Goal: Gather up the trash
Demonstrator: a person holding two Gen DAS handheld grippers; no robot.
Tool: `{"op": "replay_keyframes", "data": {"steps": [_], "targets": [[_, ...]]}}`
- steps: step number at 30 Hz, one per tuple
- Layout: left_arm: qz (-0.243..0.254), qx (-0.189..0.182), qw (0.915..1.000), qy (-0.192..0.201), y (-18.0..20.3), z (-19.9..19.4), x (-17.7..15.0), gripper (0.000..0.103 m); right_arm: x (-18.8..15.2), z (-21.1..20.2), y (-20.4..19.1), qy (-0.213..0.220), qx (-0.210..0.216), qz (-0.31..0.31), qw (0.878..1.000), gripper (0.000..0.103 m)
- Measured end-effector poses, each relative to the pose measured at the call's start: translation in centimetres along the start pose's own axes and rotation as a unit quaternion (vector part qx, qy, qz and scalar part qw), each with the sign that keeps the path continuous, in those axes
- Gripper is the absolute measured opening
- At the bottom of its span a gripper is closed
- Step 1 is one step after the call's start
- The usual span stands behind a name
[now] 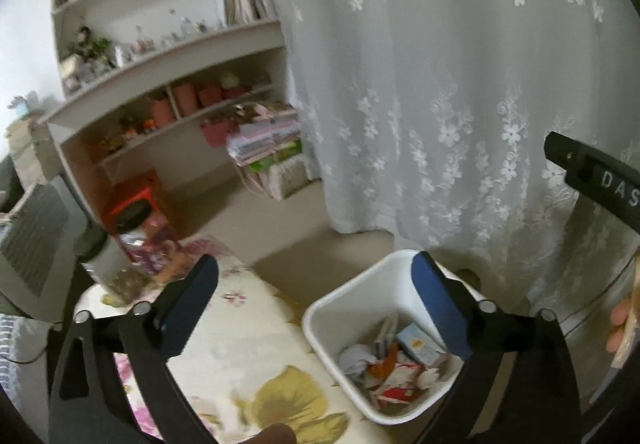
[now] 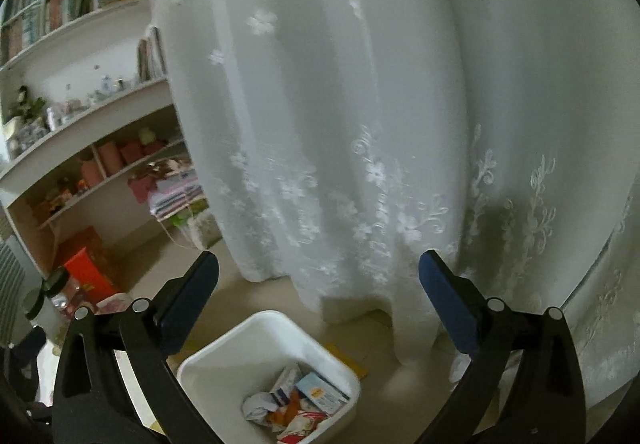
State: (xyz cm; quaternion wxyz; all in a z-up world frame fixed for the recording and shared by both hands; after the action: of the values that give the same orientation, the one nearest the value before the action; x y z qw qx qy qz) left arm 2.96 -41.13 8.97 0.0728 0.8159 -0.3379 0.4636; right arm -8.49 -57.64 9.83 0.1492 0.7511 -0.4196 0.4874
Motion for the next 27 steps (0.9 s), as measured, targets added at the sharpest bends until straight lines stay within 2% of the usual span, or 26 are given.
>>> {"op": "replay_keyframes", "data": {"steps": [6, 10, 14, 17, 21, 27], "targets": [[-0.034, 0.033, 0.9987, 0.018, -6.3, -4.5, -1.8, 0.096, -1.8, -2.8, -4.9, 0.013, 0.010, -0.047, 0.999, 0.096], [-0.075, 0.052, 0.9957, 0.020, -10.6, -6.4, -3.7, 0.096, -3.1, -5.4, -8.6, 0.020, 0.043, -0.072, 0.996, 0.096], [-0.103, 0.070, 0.9921, 0.016, -14.1, -7.9, -6.1, 0.096, -6.0, -8.1, -12.9, 0.015, 0.086, -0.108, 0.990, 0.096], [-0.118, 0.096, 0.9882, 0.022, -16.6, -9.0, -8.0, 0.096, -7.9, -9.4, -15.3, 0.018, 0.095, -0.130, 0.987, 0.096], [-0.154, 0.130, 0.9787, 0.037, -20.3, -10.5, -10.8, 0.096, -9.7, -10.9, -17.2, 0.054, 0.086, -0.151, 0.983, 0.096], [-0.200, 0.137, 0.9700, 0.004, -23.8, -9.6, -14.0, 0.096, -12.3, -10.9, -19.9, 0.047, 0.114, -0.187, 0.975, 0.096]]}}
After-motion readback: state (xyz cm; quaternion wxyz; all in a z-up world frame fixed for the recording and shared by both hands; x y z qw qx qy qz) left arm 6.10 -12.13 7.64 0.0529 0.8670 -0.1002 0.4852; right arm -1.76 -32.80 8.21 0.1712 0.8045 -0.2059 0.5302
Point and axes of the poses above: each gripper's, at about its wrist camera, not at the fingertips, and z roughly the way its jaws point, y to its right, x to its top, the point moved 7 cm from there along z, roughly the way its jaws point, and after that the axes turned 3 degrees about -y, right-handed, at the moved point
